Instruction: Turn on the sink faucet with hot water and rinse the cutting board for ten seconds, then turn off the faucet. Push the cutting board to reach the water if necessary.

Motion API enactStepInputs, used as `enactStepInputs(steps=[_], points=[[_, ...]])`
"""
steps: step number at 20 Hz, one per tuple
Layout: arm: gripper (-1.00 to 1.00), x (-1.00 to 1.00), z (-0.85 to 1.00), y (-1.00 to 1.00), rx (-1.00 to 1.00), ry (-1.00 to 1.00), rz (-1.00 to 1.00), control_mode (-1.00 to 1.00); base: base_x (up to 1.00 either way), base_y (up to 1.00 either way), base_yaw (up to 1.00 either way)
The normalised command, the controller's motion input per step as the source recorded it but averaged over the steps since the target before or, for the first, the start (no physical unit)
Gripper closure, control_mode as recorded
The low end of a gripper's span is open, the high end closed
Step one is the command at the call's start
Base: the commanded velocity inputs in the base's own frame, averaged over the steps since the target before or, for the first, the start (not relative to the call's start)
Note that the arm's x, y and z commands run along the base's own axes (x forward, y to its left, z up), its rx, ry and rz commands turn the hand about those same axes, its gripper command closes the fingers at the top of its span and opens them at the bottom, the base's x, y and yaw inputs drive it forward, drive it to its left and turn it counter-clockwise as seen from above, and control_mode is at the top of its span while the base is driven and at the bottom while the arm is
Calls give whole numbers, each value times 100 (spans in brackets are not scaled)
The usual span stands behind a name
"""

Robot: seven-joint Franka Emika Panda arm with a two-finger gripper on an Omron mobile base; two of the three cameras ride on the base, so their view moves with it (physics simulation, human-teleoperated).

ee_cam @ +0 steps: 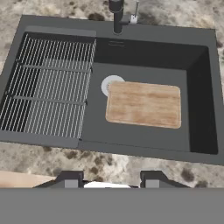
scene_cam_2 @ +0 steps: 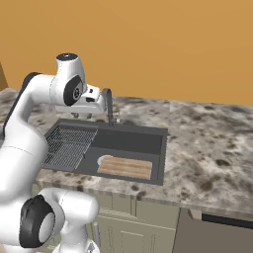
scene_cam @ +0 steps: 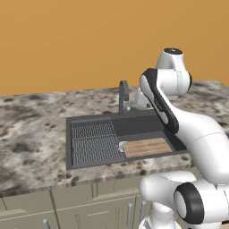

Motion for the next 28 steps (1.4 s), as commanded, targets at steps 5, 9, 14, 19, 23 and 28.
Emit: enactStepInputs(steps=[5, 9, 14, 19, 23, 28], points=[[-100, 0, -5, 0, 0, -3, 0, -100, 0, 0, 0], [-100, 0, -1, 0, 0, -15, 0, -100, 0, 0, 0], [-100, 0, 0, -3, 0, -20, 0, -100, 0, 0, 0], [-100, 0, 0, -10, 0, -19, 0, -100, 0, 0, 0], [-100, 0, -3, -22, 1, -15, 0, -100, 0, 0, 0], [-100, 2, -6, -27, 3, -11, 1, -100, 0, 0, 0]])
